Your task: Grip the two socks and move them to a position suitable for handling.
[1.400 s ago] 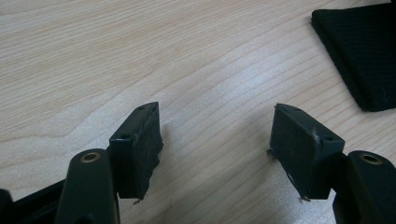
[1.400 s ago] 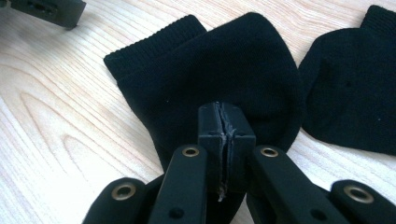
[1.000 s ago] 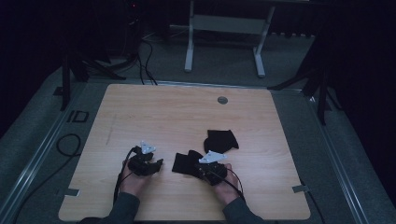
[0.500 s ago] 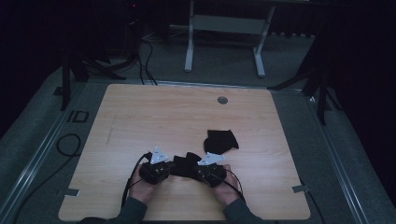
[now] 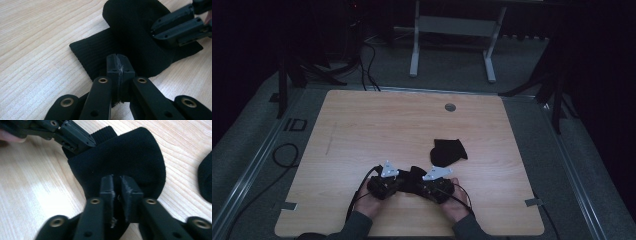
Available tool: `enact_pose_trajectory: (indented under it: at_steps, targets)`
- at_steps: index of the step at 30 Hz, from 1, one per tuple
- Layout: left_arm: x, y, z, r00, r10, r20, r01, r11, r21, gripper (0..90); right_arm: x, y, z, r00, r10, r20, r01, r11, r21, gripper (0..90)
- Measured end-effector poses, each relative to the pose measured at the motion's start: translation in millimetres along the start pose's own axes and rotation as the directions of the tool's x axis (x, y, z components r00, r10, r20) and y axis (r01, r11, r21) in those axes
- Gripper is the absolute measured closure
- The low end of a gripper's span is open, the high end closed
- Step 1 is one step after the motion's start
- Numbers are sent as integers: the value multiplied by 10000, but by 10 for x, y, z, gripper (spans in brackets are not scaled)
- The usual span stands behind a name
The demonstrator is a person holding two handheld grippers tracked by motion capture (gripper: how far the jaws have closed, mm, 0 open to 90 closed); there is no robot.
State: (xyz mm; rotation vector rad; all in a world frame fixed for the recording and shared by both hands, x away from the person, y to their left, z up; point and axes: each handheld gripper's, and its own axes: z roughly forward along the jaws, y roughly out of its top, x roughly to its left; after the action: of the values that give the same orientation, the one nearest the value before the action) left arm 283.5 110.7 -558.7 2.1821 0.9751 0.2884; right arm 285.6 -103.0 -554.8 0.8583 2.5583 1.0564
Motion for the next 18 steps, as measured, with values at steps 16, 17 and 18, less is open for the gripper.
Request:
enact_pose_trajectory:
  at_steps: [16, 17, 18]
  targets:
    - [-75, 4, 7, 9979, 432, -491, -429, 9990, 81, 900, -295, 28, -51, 9776, 2102, 143, -2100, 9776, -154, 542]
    - [-79, 5, 7, 9976, 463, -517, -459, 9989, 90, 900, -294, 22, -28, 9752, 2215, 14, -2214, 9751, -99, 567]
    - [-83, 6, 7, 9973, 503, -538, -498, 9987, 104, 900, -290, 16, -13, 9745, 2239, -109, -2240, 9746, -28, 619]
